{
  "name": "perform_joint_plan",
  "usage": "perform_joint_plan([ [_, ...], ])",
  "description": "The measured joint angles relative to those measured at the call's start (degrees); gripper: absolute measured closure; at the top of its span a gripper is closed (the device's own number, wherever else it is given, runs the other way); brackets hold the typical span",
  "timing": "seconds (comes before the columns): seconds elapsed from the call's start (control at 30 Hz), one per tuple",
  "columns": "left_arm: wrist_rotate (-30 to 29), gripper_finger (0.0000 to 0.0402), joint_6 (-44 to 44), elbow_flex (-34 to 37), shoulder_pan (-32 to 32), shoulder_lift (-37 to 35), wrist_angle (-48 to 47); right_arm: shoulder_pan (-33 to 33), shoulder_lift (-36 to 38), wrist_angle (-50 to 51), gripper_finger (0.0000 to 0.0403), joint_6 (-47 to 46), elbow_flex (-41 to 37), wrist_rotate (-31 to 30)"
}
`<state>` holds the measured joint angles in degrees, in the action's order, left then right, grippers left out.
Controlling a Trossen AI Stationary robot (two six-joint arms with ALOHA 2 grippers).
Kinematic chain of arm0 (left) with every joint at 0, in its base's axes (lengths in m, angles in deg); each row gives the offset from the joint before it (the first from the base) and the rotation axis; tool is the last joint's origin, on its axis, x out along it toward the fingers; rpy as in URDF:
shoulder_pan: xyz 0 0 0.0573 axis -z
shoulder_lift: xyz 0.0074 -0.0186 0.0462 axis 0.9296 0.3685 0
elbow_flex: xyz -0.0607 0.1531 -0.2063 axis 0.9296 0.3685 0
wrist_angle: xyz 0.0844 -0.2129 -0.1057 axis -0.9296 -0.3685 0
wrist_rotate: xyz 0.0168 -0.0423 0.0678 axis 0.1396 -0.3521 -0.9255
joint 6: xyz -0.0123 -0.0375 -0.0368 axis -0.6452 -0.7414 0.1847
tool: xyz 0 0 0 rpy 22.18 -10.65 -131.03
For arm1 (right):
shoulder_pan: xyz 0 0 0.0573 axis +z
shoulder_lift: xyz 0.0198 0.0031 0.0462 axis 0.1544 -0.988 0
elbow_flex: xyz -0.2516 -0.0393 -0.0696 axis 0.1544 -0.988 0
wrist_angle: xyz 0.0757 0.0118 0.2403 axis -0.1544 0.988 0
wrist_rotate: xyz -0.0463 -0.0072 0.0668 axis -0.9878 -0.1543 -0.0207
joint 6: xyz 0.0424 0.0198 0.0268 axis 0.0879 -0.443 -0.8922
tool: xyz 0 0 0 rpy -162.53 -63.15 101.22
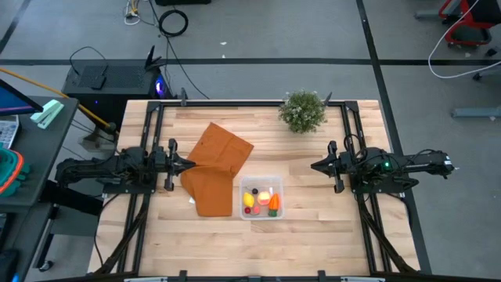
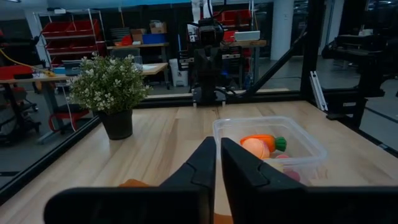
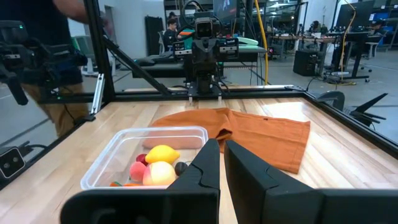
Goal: Pick and placing Produce into tupperware
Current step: Return to Home Position
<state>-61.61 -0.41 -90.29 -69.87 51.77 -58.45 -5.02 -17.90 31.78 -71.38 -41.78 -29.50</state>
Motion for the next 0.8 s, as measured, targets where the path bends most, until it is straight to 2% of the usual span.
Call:
perform_joint_plan([
  [0.47,0.0,0.0378,0.0,0.0,0.0,0.0,0.0,0.0,0.0,0.0,0.0403,0.0,0.04,-0.01],
  [0.8,0.0,0.0366,0.0,0.0,0.01,0.0,0.0,0.0,0.0,0.0,0.0403,0.0,0.04,0.0],
])
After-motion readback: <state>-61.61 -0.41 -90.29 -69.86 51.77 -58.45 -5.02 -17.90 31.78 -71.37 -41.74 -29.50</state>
